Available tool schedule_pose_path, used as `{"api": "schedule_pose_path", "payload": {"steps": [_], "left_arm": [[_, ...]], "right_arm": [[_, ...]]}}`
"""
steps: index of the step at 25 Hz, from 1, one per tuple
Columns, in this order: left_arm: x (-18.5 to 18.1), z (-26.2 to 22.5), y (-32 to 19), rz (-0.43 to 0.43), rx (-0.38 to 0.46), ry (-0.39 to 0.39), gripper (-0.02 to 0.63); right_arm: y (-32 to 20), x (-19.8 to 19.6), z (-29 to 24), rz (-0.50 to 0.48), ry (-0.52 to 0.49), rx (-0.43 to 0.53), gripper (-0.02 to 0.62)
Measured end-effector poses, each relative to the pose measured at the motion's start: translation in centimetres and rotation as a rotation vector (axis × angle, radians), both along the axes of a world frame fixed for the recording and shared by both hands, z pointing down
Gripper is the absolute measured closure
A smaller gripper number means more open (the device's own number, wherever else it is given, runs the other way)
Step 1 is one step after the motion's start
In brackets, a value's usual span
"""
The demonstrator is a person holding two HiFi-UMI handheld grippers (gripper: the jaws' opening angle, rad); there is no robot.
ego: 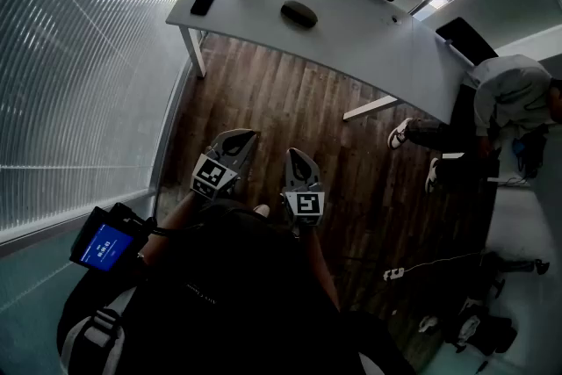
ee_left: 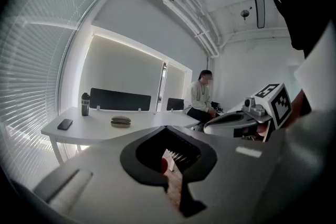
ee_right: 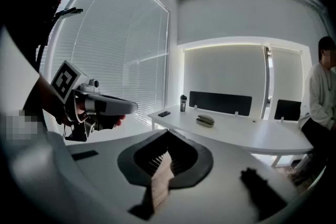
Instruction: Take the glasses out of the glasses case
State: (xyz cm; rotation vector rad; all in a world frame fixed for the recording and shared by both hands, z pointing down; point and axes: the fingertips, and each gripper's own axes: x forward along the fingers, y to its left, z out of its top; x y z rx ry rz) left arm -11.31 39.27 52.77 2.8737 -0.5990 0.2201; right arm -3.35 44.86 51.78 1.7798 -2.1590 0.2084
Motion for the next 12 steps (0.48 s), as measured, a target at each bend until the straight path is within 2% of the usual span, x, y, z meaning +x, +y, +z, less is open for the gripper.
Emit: {"api": "schedule_pose_path", "payload": {"steps": [7,12], "left_arm": [[-0.4,-1.0,-0.2,0.029,0.057,-0.052,0.598],[-4.1,0.0,-2.9,0.071,0.044,-0.036,0.598]], "right_arm": [[-1.0,-0.4,0.1,0.016,-0.003,0.000,0.591],[-4.2,-3.9,0.1,0.064,0.005,-0.001,0.591]]}}
